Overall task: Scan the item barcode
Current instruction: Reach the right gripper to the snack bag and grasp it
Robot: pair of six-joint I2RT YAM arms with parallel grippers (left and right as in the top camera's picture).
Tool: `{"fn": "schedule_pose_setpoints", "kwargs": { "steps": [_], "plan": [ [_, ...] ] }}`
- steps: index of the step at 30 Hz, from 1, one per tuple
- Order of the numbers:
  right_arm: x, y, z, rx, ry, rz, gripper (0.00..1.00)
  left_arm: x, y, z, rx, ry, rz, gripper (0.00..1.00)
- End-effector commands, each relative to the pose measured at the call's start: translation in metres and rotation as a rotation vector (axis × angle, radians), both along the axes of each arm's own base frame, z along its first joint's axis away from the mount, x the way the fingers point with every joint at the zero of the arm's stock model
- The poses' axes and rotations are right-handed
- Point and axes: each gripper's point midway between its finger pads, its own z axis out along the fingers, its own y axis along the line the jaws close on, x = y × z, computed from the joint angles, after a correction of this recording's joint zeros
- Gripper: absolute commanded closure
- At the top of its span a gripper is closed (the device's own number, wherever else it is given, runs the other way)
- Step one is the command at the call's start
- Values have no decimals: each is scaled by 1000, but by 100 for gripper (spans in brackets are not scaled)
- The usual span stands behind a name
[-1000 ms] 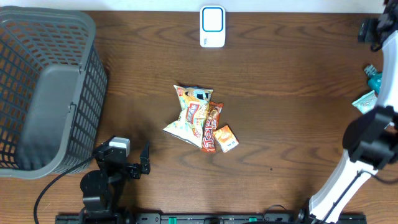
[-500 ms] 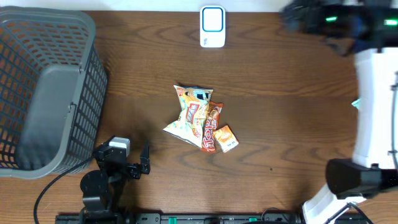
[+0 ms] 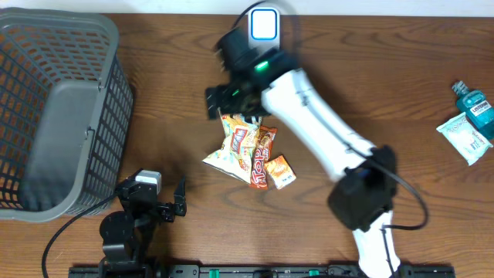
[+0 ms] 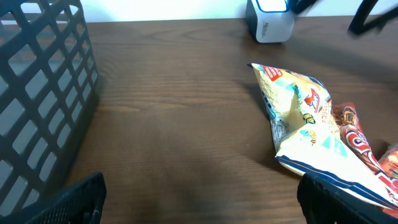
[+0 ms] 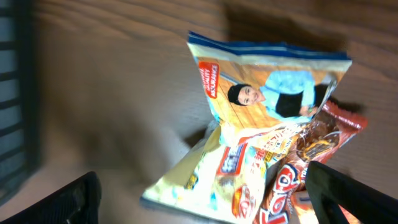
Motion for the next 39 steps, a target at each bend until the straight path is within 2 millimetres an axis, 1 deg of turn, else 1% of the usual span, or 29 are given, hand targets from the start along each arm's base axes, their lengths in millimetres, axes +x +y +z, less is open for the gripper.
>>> {"fn": "schedule_pose_setpoints", "kwargs": {
  "steps": [1,4,5,6,9,11,13,15,16,18,19,20,21,22,23,24,26,28,31,33,36,39],
  "plan": [
    [18,-11,-8,-204,-198,-208,1,-2,1,-11,-9,37,9,2],
    [18,1,-30,-289,-264,-193,1,-2,1,-11,-9,37,9,2],
    [17,3,-44,-327,-274,-187,1,-2,1,-11,-9,37,9,2],
    [17,3,-52,-348,-276,-191,1,-2,1,-11,-9,37,9,2],
    [13,-5,-93,-435,-241,-237,3,-2,1,-11,-9,37,9,2],
    [9,-12,-115,-477,-203,-265,10,-2,1,-11,-9,37,9,2],
    [2,-21,-131,-525,-171,-294,15,-2,1,-11,-9,37,9,2],
    [-3,-30,-140,-569,-150,-309,21,-2,1,-11,-9,37,9,2],
    [-5,-36,-142,-597,-143,-320,28,-2,1,-11,-9,37,9,2],
    [-9,-48,-139,-645,-145,-355,39,-2,1,-11,-9,37,9,2],
    [-10,-55,-136,-670,-150,-374,42,-2,1,-11,-9,37,9,2],
    [-11,-60,-131,-694,-157,-386,48,-2,1,-11,-9,37,9,2],
    [-12,-66,-127,-723,-167,-392,58,-2,1,-11,-9,37,8,2],
    [-12,-71,-122,-748,-174,-389,72,-2,1,-11,-9,37,9,2],
    [-11,-75,-117,-772,-184,-384,82,-2,1,-11,-9,37,9,2],
    [-11,-78,-113,-793,-191,-380,88,-2,1,-11,-9,37,9,2],
    [-10,-86,-102,-832,-199,-374,95,-2,1,-11,-9,37,9,2],
    [-9,-90,-92,-847,-194,-372,99,-2,1,-11,-9,37,9,2],
    [-7,-93,-72,-839,-166,-373,99,-2,1,-11,-9,37,8,2],
    [-6,-89,-64,-802,-120,-334,99,-2,1,-11,-9,37,9,2],
    [-11,-70,-59,-665,17,-206,99,-2,1,-11,-9,37,9,2],
    [-24,-38,-53,-429,186,21,99,-2,1,-11,-9,37,9,2]
  ]
}}
